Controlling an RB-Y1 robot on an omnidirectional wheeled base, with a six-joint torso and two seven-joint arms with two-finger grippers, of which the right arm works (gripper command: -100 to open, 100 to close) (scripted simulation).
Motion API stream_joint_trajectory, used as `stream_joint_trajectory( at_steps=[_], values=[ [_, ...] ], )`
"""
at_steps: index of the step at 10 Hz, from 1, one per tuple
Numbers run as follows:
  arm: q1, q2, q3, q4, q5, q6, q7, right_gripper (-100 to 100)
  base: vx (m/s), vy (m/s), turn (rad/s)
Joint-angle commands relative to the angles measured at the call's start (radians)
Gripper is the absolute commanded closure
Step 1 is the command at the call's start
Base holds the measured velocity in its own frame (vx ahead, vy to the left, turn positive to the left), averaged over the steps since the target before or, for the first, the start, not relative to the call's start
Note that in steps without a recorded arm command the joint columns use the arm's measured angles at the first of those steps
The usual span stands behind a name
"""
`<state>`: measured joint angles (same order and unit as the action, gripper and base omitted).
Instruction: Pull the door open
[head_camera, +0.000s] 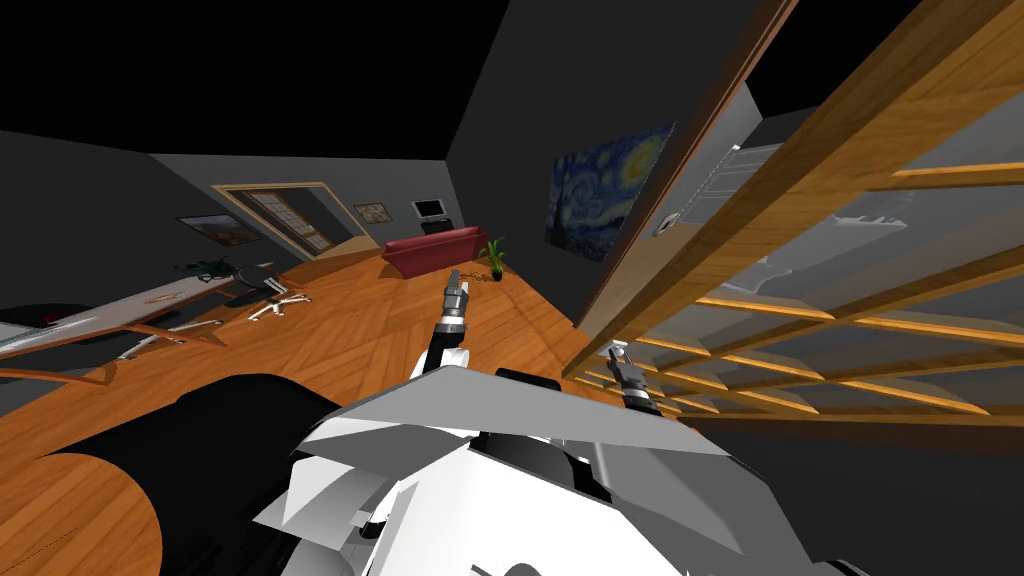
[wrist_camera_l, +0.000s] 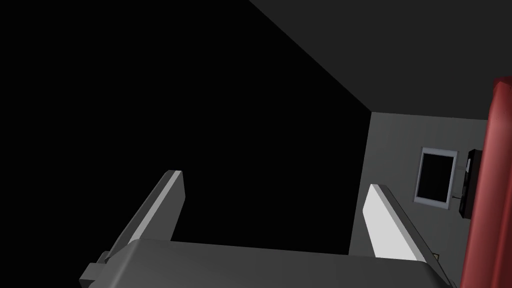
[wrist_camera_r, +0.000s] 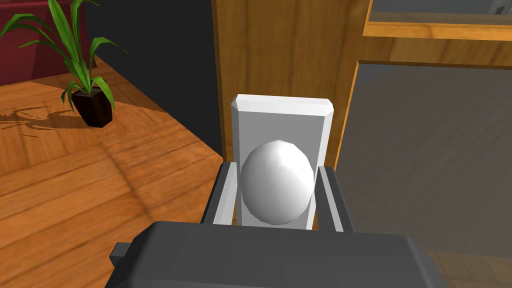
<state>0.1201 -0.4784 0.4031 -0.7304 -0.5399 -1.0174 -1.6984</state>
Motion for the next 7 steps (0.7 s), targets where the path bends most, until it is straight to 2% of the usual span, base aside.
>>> stream_joint_trajectory(
  at_steps=[1, 7],
  values=[
    [0.008, -0.008, 0.013, 0.005, 0.007, -0.021, -0.015, 100, -0.184, -0.036, 0.110],
    [0.045, -0.053, 0.064, 0.021, 0.036, -0.104, -0.074, 100, -0.205, -0.050, 0.105]
  ],
)
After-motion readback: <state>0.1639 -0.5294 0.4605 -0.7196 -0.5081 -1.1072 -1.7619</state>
